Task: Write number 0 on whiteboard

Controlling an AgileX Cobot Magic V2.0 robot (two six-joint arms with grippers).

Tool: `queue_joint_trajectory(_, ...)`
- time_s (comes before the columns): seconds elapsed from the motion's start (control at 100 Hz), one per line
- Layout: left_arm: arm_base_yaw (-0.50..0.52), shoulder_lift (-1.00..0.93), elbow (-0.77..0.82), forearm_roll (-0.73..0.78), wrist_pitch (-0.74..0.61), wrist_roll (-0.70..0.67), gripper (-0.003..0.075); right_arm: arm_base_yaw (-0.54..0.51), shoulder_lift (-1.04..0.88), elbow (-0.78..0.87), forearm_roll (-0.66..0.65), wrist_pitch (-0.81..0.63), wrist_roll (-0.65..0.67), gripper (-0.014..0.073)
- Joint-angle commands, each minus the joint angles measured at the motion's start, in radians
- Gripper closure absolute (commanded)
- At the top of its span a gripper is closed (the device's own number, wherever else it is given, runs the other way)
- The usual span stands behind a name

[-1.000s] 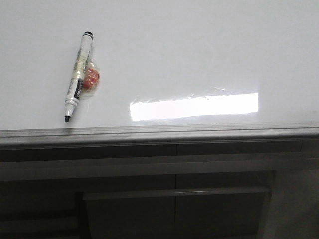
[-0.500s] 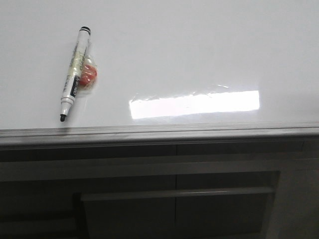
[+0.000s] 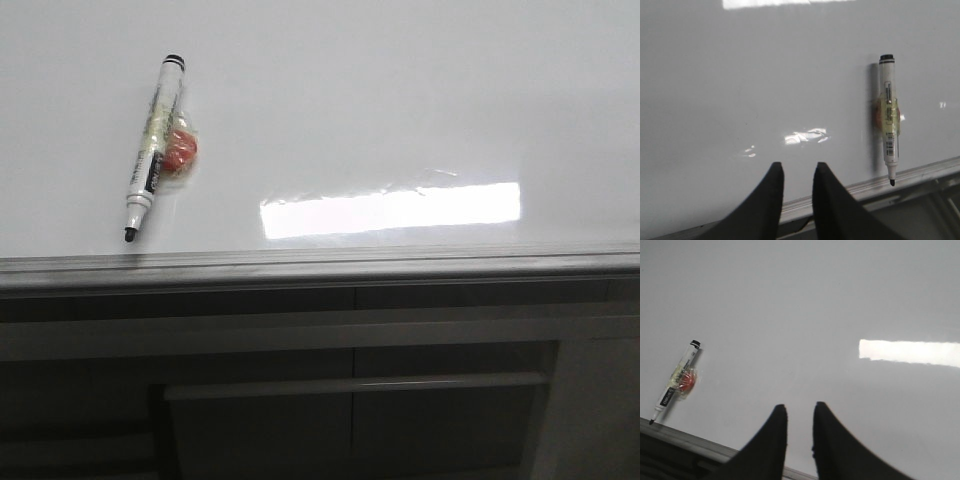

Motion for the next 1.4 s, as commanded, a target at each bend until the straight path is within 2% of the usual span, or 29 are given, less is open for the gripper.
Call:
queue_joint_trajectory(0.0,-0.018,0.083,-0.078,-0.043,0.005,0.029,0.0426,0.001,0.068,-0.053,-0.013,-0.064,-0.006,0.0307)
queue_joint_trajectory(0.05,-0.046,0.12,-0.093,-0.051,0.023,0.032,0.0379,0.001,0.096,-0.061,-0.011,-0.059,-0.006,0.0227)
queue_joint_trajectory(0.12,-0.105,0.16,-0.098,-0.052,0.029,0.032,0.037,0.001,0.131,-0.072,-0.009,-0.031,-0.006,0.0167)
queue_joint_trajectory(0.28,-0.283,0.218,-0.098,-0.039,-0.029,-0.065,0.0372,0.001,0.178,-0.099,-0.001,0.018,-0.006,0.0169)
queue_joint_trajectory(0.43,-0.435,0.273,-0.098,0.103,-0.134,-0.276,0.0372,0.001,0.202,-0.104,0.011,0.02,-0.006,0.0169)
queue_joint_trajectory(0.55,-0.524,0.33,-0.098,0.151,-0.186,-0.365,0.0372,0.001,0.215,-0.104,0.017,0.02,-0.006,0.0169)
queue_joint_trajectory(0.81,-0.545,0.44,-0.098,0.177,-0.317,-0.408,0.0372,0.001,0.22,-0.104,0.042,0.02,-0.006,0.0169)
queue_joint_trajectory(1.22,-0.545,0.591,-0.098,0.227,-0.387,-0.408,0.0377,0.001,0.22,-0.104,0.063,0.026,-0.006,0.0169)
queue_joint_trajectory(1.32,-0.545,0.613,-0.098,0.236,-0.396,-0.408,0.0459,0.001,0.22,-0.104,0.067,0.026,-0.006,0.0169)
queue_joint_trajectory(1.39,-0.545,0.622,-0.098,0.236,-0.398,-0.408,0.0551,0.001,0.22,-0.104,0.07,0.026,-0.006,0.0169)
